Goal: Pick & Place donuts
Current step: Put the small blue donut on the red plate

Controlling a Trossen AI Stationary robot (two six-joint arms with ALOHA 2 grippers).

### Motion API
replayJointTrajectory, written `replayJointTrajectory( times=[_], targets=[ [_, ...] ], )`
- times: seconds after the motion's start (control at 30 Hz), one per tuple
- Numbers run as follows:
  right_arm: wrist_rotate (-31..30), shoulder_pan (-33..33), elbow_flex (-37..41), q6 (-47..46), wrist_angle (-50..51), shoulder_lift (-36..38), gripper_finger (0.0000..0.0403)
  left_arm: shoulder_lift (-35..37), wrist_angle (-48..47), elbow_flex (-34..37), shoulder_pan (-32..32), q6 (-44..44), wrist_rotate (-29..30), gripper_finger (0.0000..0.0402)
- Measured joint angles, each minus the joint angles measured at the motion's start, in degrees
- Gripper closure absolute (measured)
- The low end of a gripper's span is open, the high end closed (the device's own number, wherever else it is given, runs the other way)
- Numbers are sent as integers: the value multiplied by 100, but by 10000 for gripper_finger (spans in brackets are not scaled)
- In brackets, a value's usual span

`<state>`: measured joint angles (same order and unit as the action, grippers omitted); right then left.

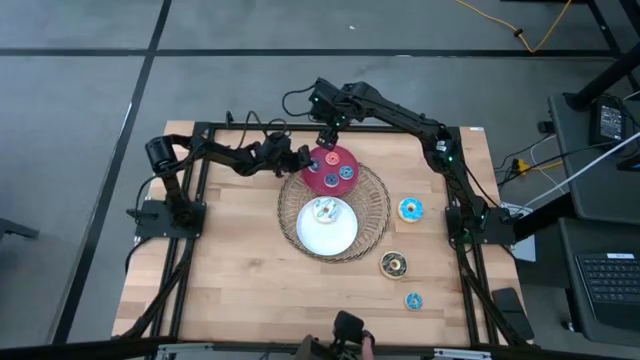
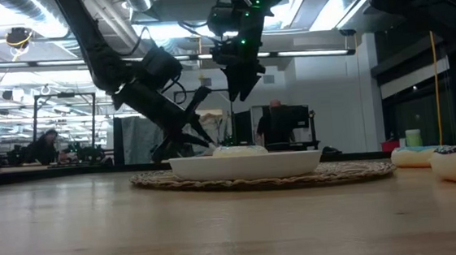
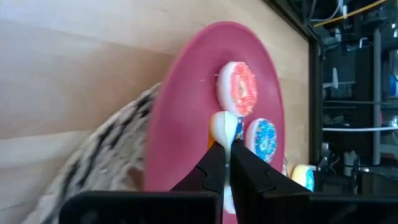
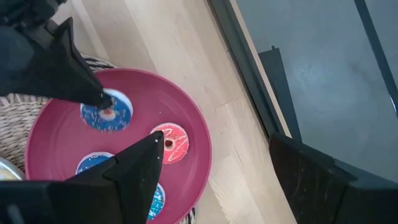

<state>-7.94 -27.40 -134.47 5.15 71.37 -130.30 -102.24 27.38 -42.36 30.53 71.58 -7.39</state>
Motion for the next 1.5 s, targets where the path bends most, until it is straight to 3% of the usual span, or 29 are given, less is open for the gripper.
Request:
replayJointTrajectory(
  times=[0.33, 1.3, 1.5],
  targets=[
    [0, -2, 2, -13, -2, 0, 112, 9, -844, -495, 167, -482, 62, 395],
    [-2, -7, 2, 119, -88, 0, 111, -577, -796, -983, 187, -725, -420, 392],
    [-2, -7, 1, 118, -117, 0, 111, -575, -917, -983, 186, -639, -428, 361]
  ],
)
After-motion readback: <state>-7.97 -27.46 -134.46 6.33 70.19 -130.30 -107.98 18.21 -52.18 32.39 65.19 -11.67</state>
